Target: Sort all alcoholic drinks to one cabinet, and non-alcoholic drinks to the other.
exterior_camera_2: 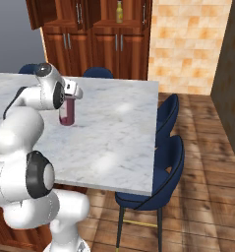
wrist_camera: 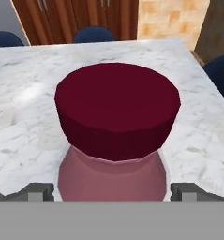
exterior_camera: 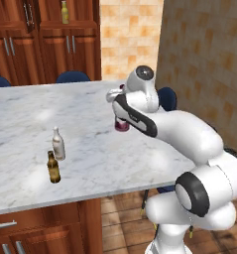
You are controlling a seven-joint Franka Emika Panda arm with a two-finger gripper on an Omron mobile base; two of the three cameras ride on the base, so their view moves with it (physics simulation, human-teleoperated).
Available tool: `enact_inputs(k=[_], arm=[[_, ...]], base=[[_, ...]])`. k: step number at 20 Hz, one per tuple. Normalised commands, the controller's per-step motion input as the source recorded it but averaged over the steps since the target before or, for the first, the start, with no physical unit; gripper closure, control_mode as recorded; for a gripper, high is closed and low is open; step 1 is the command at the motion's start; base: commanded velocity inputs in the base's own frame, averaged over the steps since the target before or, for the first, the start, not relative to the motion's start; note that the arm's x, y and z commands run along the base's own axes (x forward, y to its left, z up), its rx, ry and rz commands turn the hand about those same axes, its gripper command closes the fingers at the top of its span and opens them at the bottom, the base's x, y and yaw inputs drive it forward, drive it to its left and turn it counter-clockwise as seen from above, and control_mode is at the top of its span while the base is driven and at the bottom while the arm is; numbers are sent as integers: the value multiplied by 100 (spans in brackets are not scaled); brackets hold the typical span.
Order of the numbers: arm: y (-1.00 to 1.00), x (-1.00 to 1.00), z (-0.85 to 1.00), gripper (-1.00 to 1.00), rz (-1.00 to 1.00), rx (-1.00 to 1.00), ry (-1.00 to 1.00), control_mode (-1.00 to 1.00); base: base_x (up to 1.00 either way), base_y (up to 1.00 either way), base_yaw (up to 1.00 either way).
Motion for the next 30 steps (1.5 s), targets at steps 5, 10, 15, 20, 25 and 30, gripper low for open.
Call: enact_inputs(k=[5, 10, 15, 20, 25, 30], arm=[[-29, -93, 67, 100, 1, -4, -2, -100], [-57, -98, 33, 100, 4, -2, -3, -100], [-42, -100, 18, 100, 1, 0, -4, -100], [0, -85, 0, 100, 3, -5, -1, -100], [-14, -66, 0, 100, 1, -3, -1, -100], [-20, -37, 0, 100, 0, 0, 0, -100]], base=[[0, 0, 0], [0, 0, 0], [0, 0, 0], [0, 0, 0], [0, 0, 0], [0, 0, 0]])
